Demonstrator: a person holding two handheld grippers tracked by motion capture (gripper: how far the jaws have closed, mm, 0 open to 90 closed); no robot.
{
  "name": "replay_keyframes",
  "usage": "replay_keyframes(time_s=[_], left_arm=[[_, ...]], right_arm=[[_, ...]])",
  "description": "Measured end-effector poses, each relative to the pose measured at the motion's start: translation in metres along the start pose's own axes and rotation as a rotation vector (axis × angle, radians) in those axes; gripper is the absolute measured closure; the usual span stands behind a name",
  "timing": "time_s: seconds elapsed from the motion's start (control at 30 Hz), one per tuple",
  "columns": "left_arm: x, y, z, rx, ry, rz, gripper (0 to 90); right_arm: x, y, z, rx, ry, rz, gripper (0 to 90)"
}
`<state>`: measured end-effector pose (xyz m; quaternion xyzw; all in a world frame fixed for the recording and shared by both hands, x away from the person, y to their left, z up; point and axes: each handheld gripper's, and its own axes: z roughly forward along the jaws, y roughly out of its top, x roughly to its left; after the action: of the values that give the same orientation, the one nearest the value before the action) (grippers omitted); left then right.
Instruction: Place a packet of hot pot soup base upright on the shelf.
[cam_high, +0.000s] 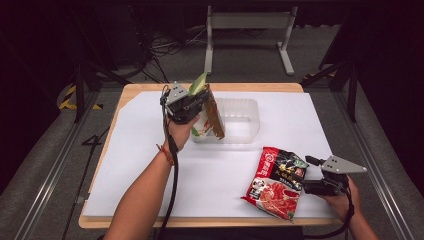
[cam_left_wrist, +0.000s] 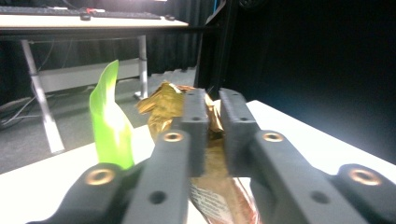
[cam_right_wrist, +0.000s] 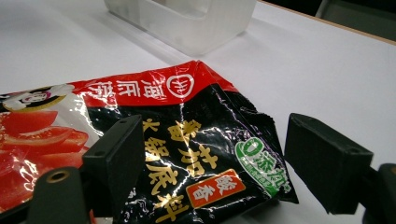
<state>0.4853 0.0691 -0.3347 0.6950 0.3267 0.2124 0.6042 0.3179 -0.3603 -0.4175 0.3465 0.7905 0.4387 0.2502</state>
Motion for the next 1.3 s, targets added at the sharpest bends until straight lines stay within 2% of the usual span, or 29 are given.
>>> replay_keyframes(time_s=[0.03, 0.13, 0.2, 0.3, 0.33, 0.43, 0.5, 0.53, 0.67, 0.73, 0.77, 1.17, 1.3], left_arm=[[-0.002, 0.002, 0.004, 0.005, 0.028, 0.006, 86.3], [-0.004, 0.006, 0.013, 0.008, 0.049, 0.007, 86.8], [-0.007, 0.008, 0.019, -0.006, 0.064, 0.000, 86.9], [-0.014, 0.009, 0.028, -0.015, 0.103, 0.038, 86.9], [-0.017, 0.009, 0.032, -0.019, 0.127, 0.067, 86.9], [-0.018, 0.008, 0.037, -0.029, 0.126, 0.072, 86.8], [-0.019, 0.007, 0.038, -0.021, 0.138, 0.095, 86.7], [-0.018, 0.006, 0.038, -0.020, 0.130, 0.089, 86.5], [-0.022, 0.001, 0.030, -0.008, 0.073, 0.109, 86.0], [-0.026, -0.001, 0.026, 0.008, 0.057, 0.137, 85.9], [-0.027, -0.003, 0.024, 0.007, 0.041, 0.133, 85.9], [-0.031, -0.019, 0.003, 0.033, -0.028, 0.128, 84.4], [-0.033, -0.022, -0.001, 0.052, -0.051, 0.145, 84.2]], right_arm=[[0.000, 0.000, 0.000, -0.001, 0.002, -0.002, 20.9], [0.000, 0.000, 0.000, -0.001, 0.002, -0.002, 20.9], [-0.001, -0.001, 0.000, -0.001, 0.002, 0.005, 20.9], [-0.002, -0.001, -0.001, -0.002, 0.002, 0.005, 20.9], [-0.002, -0.001, -0.001, -0.004, 0.002, 0.005, 20.9], [-0.002, -0.001, -0.002, -0.005, 0.002, 0.004, 20.9], [-0.002, -0.001, -0.003, -0.006, 0.001, 0.003, 20.9], [-0.002, -0.001, -0.003, -0.007, 0.001, 0.003, 20.9], [-0.003, -0.002, -0.004, -0.008, -0.003, 0.006, 20.9], [-0.003, -0.002, -0.004, -0.010, -0.004, 0.008, 20.9], [-0.003, -0.002, -0.004, -0.009, -0.005, 0.008, 20.9], [-0.001, -0.001, -0.003, -0.005, -0.003, 0.006, 20.9], [-0.002, 0.000, -0.002, -0.006, -0.003, 0.011, 20.9]])
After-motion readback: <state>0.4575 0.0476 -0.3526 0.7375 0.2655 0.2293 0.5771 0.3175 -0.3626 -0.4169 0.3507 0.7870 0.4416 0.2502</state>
